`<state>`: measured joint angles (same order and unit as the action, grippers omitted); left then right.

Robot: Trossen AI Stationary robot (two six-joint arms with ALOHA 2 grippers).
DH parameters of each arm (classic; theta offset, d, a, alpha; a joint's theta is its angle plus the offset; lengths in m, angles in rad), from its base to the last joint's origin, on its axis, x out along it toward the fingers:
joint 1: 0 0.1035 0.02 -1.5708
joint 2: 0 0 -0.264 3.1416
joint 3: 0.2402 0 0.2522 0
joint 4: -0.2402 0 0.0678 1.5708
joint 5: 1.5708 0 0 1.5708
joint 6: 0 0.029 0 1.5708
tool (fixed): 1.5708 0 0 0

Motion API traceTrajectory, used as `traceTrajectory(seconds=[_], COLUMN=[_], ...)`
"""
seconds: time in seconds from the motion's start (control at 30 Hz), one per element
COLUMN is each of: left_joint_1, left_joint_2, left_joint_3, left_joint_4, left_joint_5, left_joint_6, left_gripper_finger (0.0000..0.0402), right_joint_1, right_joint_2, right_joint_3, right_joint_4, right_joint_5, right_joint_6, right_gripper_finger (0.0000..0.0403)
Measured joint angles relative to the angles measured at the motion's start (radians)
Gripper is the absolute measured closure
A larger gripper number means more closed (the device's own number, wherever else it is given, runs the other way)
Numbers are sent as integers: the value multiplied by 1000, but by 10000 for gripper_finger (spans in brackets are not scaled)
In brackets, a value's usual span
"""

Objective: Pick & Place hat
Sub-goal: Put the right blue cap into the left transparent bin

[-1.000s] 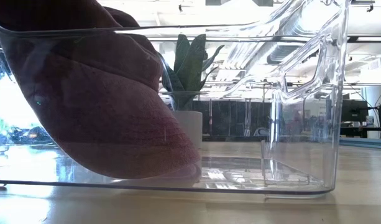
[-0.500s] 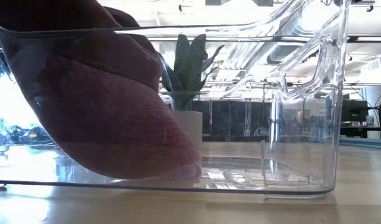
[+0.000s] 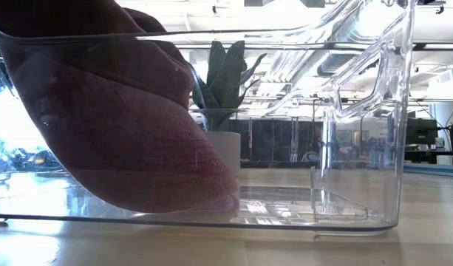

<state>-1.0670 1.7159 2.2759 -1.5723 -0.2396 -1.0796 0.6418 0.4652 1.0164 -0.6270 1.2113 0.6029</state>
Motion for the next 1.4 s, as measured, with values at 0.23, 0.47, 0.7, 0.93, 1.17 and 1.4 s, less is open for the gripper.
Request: traceTrajectory(seconds=[0.23, 0.47, 0.7, 0.93, 1.17, 1.4], left_joint_1=[-74, -84, -94, -94, -94, -100], left_joint_2=[-34, -51, -158, -281, -330, -334], left_joint_3=[-2, -14, -243, -478, -588, -708], left_joint_4=[1, 4, 1, 0, 2, 2], left_joint_5=[-254, -274, -254, -229, -256, -264], left_joint_6=[2, 62, -24, -108, -133, -233], left_gripper_finger=[401, 401, 401, 401, 401, 401], right_joint_1=[0, 0, 0, 0, 0, 0], right_joint_2=[0, 0, 0, 0, 0, 0], right_joint_3=[0, 0, 0, 0, 0, 0], right_joint_4=[-1, -2, -3, -5, -5, -5], right_joint_5=[12, 7, -19, -41, -41, -41], right_joint_6=[23, 44, 52, 56, 56, 56], right_gripper_finger=[396, 396, 396, 396, 396, 396])
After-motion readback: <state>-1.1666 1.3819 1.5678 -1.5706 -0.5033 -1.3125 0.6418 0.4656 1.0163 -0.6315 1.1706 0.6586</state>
